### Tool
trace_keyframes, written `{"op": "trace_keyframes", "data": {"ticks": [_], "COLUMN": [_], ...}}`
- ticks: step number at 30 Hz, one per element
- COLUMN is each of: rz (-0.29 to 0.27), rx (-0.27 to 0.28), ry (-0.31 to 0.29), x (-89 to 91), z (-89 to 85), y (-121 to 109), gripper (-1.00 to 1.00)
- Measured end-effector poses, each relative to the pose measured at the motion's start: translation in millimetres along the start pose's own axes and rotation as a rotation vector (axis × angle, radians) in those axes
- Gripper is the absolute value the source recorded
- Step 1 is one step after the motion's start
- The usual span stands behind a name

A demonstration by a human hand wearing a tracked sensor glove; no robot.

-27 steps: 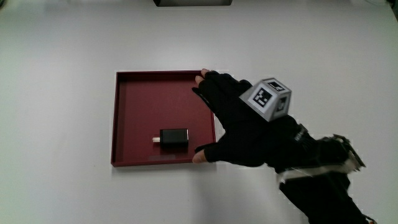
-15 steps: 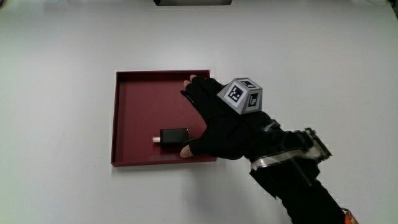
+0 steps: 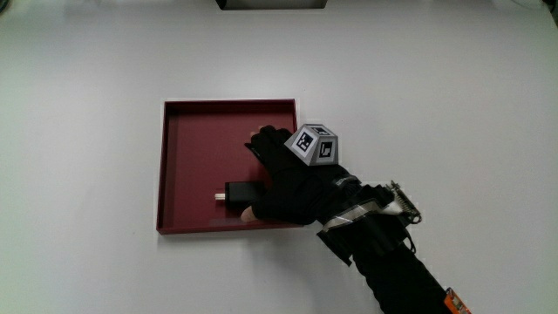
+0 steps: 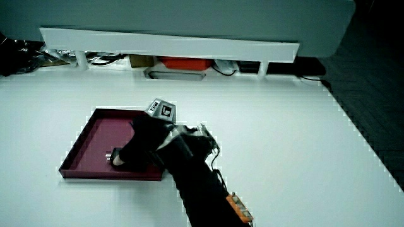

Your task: Pick charger from plate

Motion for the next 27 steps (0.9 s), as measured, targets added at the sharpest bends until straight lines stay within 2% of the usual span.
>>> {"op": "trace_keyframes", "data": {"ticks": [6, 7, 10, 12, 16, 20, 27], "rz": [-0.02, -0.018, -0.006, -0.012, 0.012, 0.027, 0.027], "rx": [-0.001, -0.009, 0.017, 0.016, 0.073, 0.099, 0.168], "ry": [0.002, 0.018, 0.022, 0.008, 0.004, -0.006, -0.07], "x": [6.2, 7.6, 6.6, 7.4, 4.6, 0.8, -4.7], "z": [-8.2, -9.2, -7.9, -8.6, -8.0, -7.8, -9.3], "y": [7.5, 8.3, 6.8, 8.0, 5.0, 3.5, 1.8], "gripper": [0.0, 0.0, 0.1, 0.17, 0.3, 0.43, 0.67]}}
